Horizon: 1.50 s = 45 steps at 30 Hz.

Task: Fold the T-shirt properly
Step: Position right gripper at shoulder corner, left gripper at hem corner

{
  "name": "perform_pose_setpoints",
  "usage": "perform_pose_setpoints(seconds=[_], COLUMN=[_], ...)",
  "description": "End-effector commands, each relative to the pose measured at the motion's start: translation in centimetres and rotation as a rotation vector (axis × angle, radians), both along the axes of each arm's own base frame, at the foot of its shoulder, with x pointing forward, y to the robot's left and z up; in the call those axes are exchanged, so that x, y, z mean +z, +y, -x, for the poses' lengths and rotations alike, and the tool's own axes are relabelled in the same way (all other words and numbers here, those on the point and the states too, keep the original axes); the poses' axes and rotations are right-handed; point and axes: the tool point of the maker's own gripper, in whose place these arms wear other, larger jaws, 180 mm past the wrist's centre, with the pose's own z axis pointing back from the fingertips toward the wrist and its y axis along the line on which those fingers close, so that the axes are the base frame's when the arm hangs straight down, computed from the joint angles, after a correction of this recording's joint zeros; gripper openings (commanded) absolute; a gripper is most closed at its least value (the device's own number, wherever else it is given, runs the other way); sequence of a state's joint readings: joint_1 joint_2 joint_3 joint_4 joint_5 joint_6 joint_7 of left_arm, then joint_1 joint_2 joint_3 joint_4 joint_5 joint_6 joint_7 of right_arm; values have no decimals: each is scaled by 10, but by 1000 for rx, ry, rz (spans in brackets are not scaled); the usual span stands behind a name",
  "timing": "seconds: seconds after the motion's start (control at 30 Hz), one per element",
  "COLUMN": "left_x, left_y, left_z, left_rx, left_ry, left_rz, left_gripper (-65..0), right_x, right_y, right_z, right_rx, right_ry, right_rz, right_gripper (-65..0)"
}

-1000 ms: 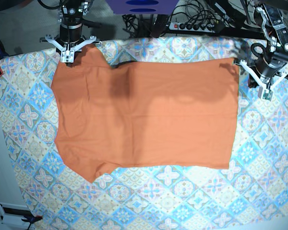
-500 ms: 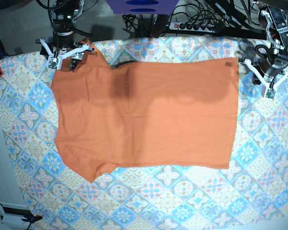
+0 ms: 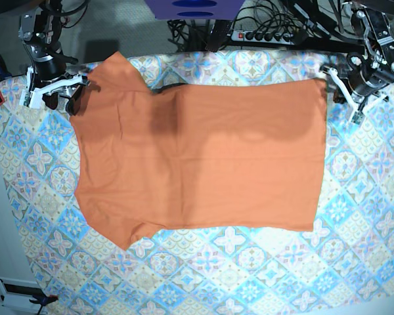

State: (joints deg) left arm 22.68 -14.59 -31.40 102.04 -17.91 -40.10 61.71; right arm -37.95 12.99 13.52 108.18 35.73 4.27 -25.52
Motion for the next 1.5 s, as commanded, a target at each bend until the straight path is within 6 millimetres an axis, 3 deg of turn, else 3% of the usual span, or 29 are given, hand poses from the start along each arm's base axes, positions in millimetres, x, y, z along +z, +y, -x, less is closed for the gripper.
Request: perform_pose_setpoints(seconds=[0.0, 0.17, 0.4, 0.47, 0.53, 0.77, 1.0, 1.17, 1.27, 1.47], left_x=[-1, -14, -12, -14, -18, -53, -54, -65, -66, -65], left_y=[8, 37, 61, 60, 53, 28, 28, 5, 2, 4], left_z=[1, 20, 28, 29, 18, 3, 6, 12, 12, 12], left_rx=[16, 130, 172, 174, 154, 90, 89, 11, 10, 10], left_ry=[1, 40, 58, 66, 63, 147, 158, 203, 202, 206], left_rz=[-2, 9, -34, -30, -12, 68, 64, 78, 84, 80], left_gripper=[-650, -650, -650, -650, -650, -650, -650, -650, -650, -650], right_x=[5, 1, -2, -4, -7, -13, -14, -33, -46, -52], right_y=[1, -3, -2, -1, 1, 0, -10, -14, -16, -16], right_z=[-2, 2, 3, 4, 7, 7, 9, 8, 5, 6], right_rx=[20, 32, 34, 35, 38, 15, -11, -30, -44, -50], right_ry=[-12, 24, 31, 40, 64, 83, 90, 144, 177, 194], right_rz=[11, 47, 45, 40, 32, 17, 27, 2, -21, -31], right_gripper=[-290, -290, -290, -290, -290, -290, -290, -290, -290, -290])
